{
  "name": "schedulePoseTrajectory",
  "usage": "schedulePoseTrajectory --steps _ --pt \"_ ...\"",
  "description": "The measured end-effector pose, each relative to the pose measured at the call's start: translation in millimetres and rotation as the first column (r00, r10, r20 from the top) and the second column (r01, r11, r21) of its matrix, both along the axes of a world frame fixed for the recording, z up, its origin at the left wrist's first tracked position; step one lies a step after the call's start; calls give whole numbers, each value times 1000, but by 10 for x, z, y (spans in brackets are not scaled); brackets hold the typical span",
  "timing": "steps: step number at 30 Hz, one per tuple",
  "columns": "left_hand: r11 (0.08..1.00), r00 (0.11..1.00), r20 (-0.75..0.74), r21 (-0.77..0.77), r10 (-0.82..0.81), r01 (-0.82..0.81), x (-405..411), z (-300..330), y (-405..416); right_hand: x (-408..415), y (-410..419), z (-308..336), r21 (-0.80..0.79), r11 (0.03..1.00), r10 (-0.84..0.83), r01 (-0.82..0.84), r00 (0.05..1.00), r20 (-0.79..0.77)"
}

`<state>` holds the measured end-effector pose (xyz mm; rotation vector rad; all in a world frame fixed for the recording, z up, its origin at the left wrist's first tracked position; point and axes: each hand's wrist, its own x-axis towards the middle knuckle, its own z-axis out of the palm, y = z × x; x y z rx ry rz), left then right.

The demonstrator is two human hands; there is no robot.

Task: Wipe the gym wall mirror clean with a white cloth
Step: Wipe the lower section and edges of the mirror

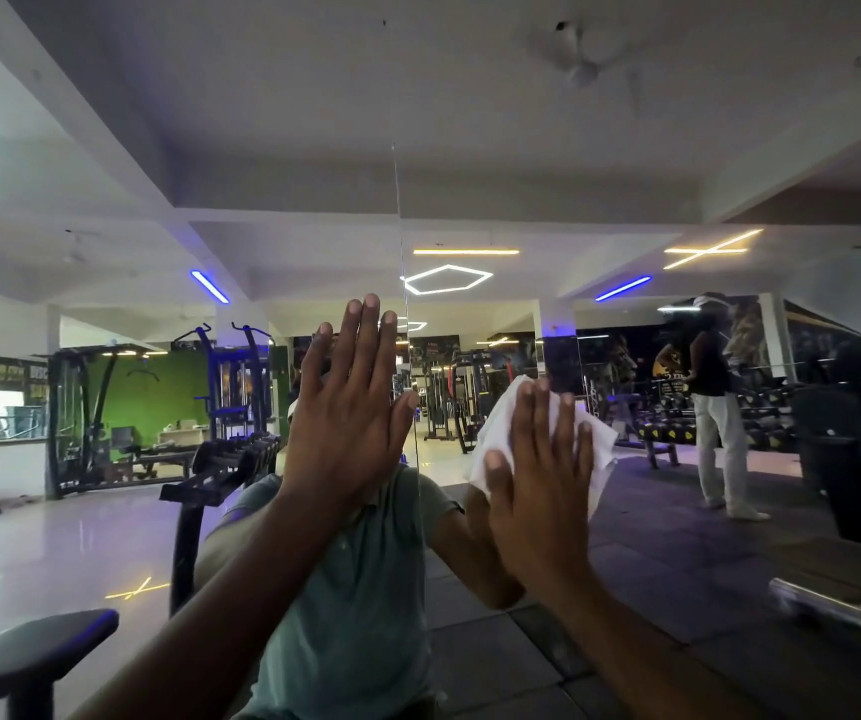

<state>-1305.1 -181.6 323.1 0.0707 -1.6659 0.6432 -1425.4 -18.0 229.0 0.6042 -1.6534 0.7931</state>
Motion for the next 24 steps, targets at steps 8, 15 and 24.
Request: schedulePoseTrajectory --steps 8,15,24 --pt "1000 1000 3 2 16 -16 -1 -8 -2 -273 249 669 -166 986 -12 27 996 89" --pt "1000 1000 -4 5 31 -31 -9 -9 -2 -297 315 -10 7 999 -33 33 998 -53" --pt "1000 1000 -14 0 22 -22 -20 -10 -1 -413 235 502 -125 985 -126 120 991 -37"
